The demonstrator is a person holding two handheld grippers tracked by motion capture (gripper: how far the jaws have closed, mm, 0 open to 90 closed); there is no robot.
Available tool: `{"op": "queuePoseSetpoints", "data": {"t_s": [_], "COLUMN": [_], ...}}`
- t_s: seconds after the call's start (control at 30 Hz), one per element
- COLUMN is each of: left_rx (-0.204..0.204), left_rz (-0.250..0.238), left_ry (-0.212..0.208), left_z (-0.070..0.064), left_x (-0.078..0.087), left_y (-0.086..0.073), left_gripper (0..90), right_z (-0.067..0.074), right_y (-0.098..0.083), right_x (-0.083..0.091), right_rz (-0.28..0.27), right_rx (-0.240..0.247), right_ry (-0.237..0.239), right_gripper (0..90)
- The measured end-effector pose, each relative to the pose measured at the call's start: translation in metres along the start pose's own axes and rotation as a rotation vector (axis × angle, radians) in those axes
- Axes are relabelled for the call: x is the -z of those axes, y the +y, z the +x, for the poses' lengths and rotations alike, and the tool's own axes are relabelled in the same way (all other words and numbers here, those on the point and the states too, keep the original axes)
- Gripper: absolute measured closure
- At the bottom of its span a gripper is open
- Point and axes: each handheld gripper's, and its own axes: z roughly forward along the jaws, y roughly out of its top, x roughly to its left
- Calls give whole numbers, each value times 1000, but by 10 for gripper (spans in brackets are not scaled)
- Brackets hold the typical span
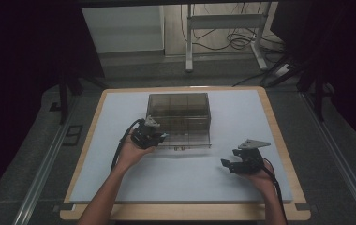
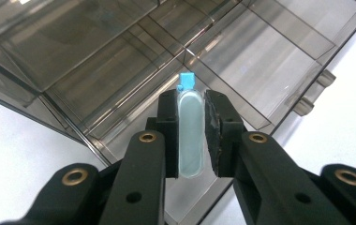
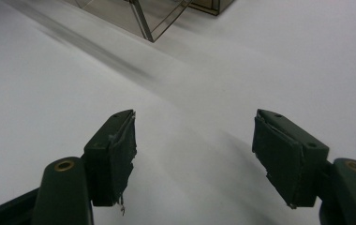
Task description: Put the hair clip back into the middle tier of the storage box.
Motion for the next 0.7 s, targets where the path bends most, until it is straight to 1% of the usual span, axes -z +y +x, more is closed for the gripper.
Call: {"op": "queuePoseSetpoints", "data": {"t_s": [0.23,0.33,0.43,0.53,0.6,0.67,0.7], "left_rx": [-1,2,-2,0,-2,3,3], "left_rz": [14,13,13,6,-5,-26,-26], "left_ry": [-1,-3,-1,-2,0,6,6], "left_z": [-1,-2,-2,-3,-3,-2,-2], "left_x": [-4,-5,-6,-4,-2,4,4], "left_y": [0,-1,0,0,0,0,0], "left_gripper": [772,772,771,763,732,682,658], "right_z": [0,0,0,0,0,0,0], "right_y": [0,0,0,0,0,0,0], "right_x": [-1,0,0,0,0,0,0], "right_rz": [2,2,0,1,1,2,2], "right_rx": [1,0,0,1,1,1,2], "right_ry": [0,0,-1,-1,-1,-1,-1], "right_gripper": [298,298,298,298,298,298,298]}}
